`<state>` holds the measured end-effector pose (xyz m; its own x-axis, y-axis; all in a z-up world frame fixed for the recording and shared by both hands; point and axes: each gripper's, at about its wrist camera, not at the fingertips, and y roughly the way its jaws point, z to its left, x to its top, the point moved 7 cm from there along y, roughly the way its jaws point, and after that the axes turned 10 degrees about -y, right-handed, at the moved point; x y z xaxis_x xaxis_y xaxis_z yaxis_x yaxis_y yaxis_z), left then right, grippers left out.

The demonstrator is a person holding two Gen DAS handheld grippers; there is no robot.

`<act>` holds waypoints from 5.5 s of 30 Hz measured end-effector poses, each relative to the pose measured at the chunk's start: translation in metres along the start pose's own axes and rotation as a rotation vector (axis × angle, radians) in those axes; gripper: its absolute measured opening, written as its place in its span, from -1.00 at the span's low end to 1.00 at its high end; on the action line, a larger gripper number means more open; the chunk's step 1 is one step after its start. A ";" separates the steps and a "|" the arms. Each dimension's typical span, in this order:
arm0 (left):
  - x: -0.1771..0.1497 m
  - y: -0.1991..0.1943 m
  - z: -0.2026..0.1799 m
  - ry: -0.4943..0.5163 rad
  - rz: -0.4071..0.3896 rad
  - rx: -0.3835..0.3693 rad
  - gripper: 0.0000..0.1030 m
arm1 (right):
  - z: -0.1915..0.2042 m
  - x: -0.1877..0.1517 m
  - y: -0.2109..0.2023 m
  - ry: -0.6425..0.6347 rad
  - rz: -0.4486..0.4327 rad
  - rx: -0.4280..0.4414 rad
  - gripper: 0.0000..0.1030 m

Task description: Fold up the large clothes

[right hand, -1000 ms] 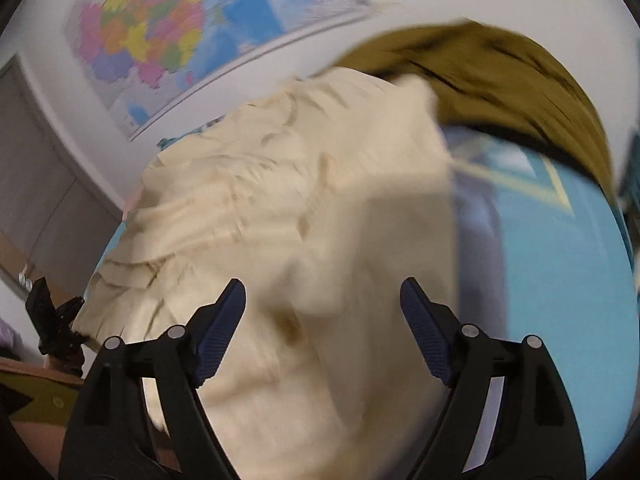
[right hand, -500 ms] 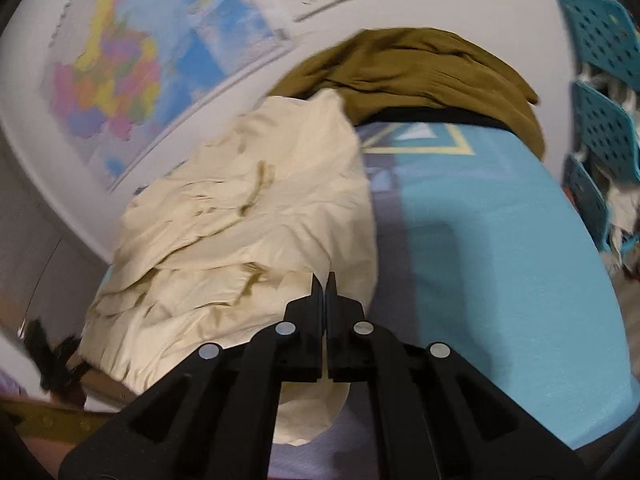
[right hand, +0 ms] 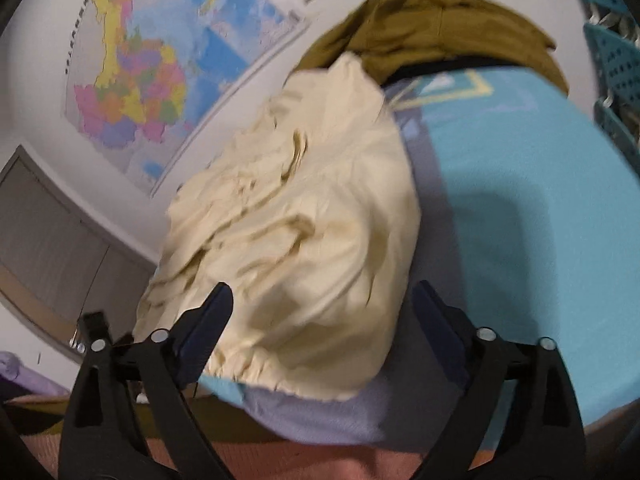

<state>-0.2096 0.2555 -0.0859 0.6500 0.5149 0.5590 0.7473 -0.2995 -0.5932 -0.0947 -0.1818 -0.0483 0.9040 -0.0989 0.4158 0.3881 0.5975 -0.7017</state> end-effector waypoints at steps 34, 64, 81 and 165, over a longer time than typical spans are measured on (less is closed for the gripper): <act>0.006 0.009 0.002 -0.154 0.072 0.035 -0.54 | 0.092 -0.032 0.021 -0.057 0.062 0.372 -0.63; 0.162 -0.045 -0.040 -0.186 -0.115 -0.039 -0.71 | 0.132 0.138 -0.016 -0.113 -0.249 0.395 -0.69; 0.249 -0.004 -0.036 -0.154 -0.072 0.103 -0.70 | 0.105 0.222 0.035 -0.057 -0.222 0.333 -0.68; 0.274 0.220 -0.015 0.068 0.145 0.360 -0.09 | 0.085 0.249 0.188 -0.394 -0.038 -0.203 0.36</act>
<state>0.1352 0.3184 -0.0547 0.7617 0.4302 0.4845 0.5589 -0.0580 -0.8272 0.1886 -0.0262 -0.0272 0.7662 0.2167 0.6049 0.4830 0.4267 -0.7646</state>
